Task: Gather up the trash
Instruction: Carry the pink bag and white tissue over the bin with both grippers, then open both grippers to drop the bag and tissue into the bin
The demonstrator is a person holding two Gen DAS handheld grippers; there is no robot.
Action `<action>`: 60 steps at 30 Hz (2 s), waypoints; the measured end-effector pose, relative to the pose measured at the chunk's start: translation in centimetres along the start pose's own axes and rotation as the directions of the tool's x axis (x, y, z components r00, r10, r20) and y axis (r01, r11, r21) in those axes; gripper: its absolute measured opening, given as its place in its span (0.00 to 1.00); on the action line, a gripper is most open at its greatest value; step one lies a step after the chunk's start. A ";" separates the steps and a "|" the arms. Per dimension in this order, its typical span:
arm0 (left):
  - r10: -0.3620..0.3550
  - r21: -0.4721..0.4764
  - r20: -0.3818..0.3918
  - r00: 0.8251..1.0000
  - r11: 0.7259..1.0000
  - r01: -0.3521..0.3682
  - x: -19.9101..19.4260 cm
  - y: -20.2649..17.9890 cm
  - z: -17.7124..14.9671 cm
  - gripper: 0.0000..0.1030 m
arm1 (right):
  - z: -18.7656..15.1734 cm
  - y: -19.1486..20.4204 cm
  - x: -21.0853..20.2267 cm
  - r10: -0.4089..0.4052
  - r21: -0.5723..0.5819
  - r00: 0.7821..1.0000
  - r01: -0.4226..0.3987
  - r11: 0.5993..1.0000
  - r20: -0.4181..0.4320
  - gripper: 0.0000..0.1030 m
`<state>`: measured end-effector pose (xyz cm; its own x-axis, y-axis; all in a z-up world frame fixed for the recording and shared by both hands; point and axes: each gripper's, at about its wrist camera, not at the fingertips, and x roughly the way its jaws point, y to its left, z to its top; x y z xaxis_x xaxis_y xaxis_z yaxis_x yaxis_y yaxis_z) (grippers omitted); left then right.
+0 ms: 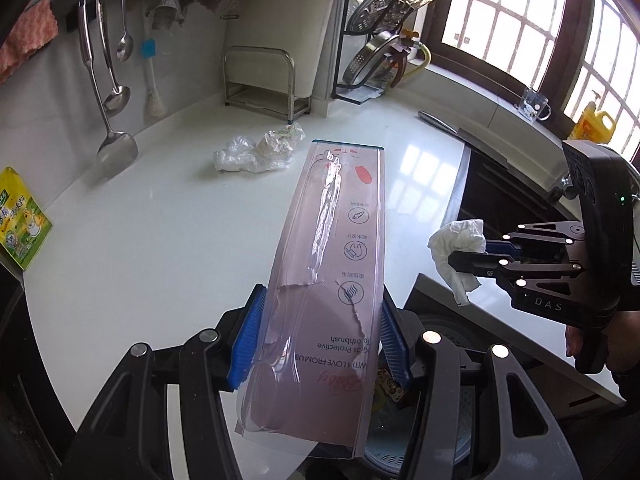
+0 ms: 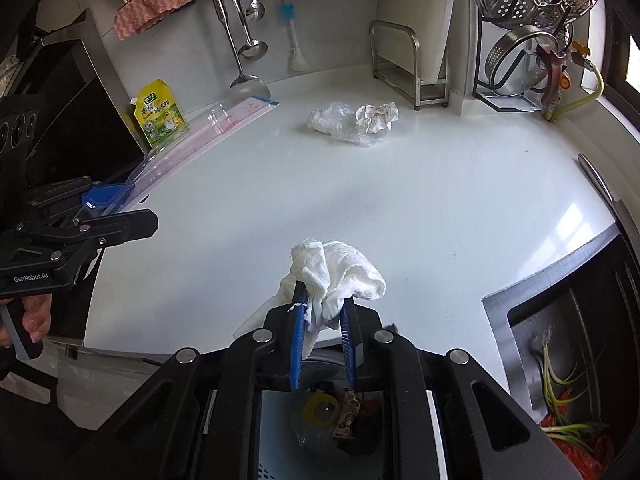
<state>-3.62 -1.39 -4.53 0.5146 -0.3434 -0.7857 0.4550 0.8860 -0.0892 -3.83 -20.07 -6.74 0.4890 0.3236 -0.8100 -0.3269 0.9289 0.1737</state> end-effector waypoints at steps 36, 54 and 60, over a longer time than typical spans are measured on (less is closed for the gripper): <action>-0.186 0.255 -0.216 0.958 0.937 0.240 0.2 -9.7 -6.9 0.51 | -12.8 1.7 -3.4 0.005 0.095 0.988 0.010 0.995 -0.155 0.16; -0.168 0.210 -0.423 0.890 0.938 0.277 6.1 -10.2 -11.8 0.51 | -15.8 1.3 0.0 0.014 0.098 0.965 0.012 0.995 -0.262 0.16; -0.136 0.212 -0.441 0.887 0.945 0.250 7.6 -10.1 -12.2 0.51 | -16.2 1.3 1.3 0.006 0.083 0.959 0.018 0.996 -0.285 0.17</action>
<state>-13.23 -9.16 -17.09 0.0740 -0.2874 -0.9549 0.7128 0.6849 -0.1509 -16.76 -21.34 -16.62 0.2363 0.2649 -0.9349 -0.2496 0.9464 0.2051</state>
